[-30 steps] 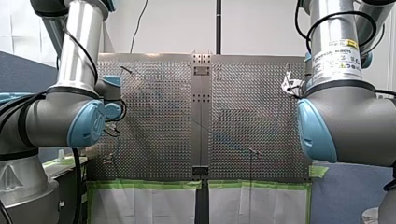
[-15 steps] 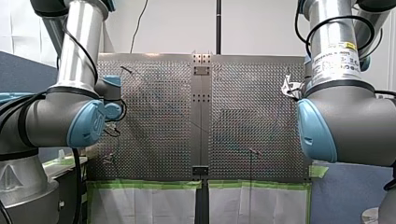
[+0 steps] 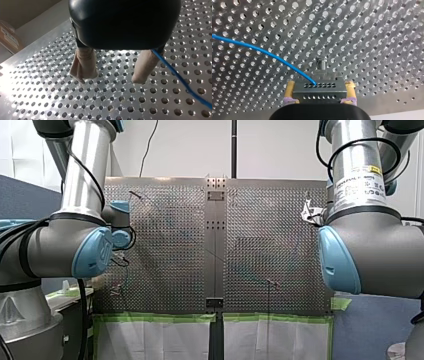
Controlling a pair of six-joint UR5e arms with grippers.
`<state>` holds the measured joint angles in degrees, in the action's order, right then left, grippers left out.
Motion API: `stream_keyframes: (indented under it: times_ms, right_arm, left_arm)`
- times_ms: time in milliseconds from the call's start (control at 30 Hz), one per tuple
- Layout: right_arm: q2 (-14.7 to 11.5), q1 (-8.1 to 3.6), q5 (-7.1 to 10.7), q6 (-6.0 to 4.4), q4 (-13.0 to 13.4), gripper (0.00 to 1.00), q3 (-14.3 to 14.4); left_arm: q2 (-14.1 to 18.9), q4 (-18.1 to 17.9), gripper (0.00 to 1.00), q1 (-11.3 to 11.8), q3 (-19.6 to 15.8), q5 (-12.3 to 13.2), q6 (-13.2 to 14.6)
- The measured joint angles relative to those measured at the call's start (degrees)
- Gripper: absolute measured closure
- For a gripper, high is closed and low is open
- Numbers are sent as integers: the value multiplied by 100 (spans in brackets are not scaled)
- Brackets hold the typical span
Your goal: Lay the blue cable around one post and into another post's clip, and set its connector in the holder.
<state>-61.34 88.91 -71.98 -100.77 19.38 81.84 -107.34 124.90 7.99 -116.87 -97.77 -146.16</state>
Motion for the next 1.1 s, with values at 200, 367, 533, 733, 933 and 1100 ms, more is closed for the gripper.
stream_keyframes:
  times_ms: [200,367,533,733,933,1100]
  right_arm:
    - [1,1,95,196,12,100,-6]
    - [4,-3,150,430,15,100,-6]
    - [9,-32,172,646,7,100,-6]
    - [11,-109,217,721,10,100,3]
    - [22,-143,332,706,23,100,1]
    - [36,-147,357,696,23,100,-1]
  left_arm:
    - [0,0,0,-4,-1,0,0]
    - [0,0,0,-9,-1,0,0]
    - [0,1,0,-17,-1,-10,10]
    - [0,8,0,-19,-1,-24,25]
    - [0,9,0,-19,0,-26,33]
    - [0,9,0,-19,-2,-26,38]
